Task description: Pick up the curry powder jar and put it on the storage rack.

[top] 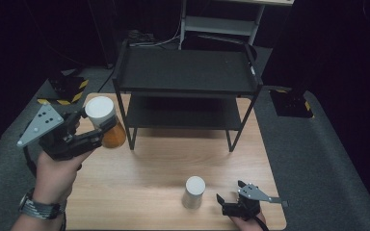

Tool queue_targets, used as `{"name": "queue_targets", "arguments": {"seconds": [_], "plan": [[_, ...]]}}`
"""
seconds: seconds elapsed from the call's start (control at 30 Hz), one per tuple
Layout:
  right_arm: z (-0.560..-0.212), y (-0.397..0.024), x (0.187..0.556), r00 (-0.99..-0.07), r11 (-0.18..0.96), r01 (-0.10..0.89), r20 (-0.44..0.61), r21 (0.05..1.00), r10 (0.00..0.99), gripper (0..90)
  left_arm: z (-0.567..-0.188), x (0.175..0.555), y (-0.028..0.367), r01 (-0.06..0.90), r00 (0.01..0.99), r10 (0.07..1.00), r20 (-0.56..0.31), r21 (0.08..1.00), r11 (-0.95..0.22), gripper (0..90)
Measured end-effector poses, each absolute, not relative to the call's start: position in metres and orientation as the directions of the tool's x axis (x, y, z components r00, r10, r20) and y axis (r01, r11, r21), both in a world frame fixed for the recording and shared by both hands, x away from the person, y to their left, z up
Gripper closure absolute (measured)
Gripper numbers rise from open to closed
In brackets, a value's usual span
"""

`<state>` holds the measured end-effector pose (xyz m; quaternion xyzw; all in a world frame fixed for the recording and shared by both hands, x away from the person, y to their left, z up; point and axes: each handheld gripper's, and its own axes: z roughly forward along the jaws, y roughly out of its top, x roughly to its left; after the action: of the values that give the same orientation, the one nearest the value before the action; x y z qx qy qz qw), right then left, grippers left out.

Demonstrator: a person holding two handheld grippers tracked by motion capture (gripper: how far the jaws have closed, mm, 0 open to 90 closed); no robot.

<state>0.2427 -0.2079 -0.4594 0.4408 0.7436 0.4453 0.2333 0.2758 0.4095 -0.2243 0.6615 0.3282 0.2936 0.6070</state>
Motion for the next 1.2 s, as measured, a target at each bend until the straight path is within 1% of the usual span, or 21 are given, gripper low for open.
{"name": "queue_targets", "arguments": {"seconds": [0.07,0.43,0.67,0.8,0.9,1.2], "plan": [[-0.459,-0.208,0.243,-0.506,0.217,0.447,0.046,0.868,0.861,0.0,-0.22,0.278,0.407,0.077,0.618,0.786,-0.019,0.996,-0.036,33.6],[-0.459,-0.206,0.241,-0.509,0.231,0.44,0.029,0.868,0.86,0.0,-0.199,0.286,0.389,0.046,0.62,0.785,0.007,0.998,-0.045,33.6],[-0.459,-0.207,0.242,-0.51,0.229,0.442,0.033,0.867,0.859,0.0,-0.184,0.302,0.381,0.069,0.631,0.776,-0.005,0.996,-0.05,33.6],[-0.459,-0.206,0.242,-0.513,0.233,0.439,0.029,0.867,0.858,0.0,-0.174,0.311,0.372,0.068,0.627,0.779,0.016,0.995,-0.076,33.6],[-0.459,-0.207,0.242,-0.514,0.233,0.439,0.029,0.868,0.857,0.0,-0.168,0.319,0.367,0.079,0.633,0.774,-0.003,0.995,-0.061,33.6],[-0.459,-0.208,0.243,-0.519,0.23,0.44,0.037,0.868,0.854,0.0,-0.155,0.336,0.351,0.08,0.63,0.777,-0.012,0.996,-0.049,33.5]]}}
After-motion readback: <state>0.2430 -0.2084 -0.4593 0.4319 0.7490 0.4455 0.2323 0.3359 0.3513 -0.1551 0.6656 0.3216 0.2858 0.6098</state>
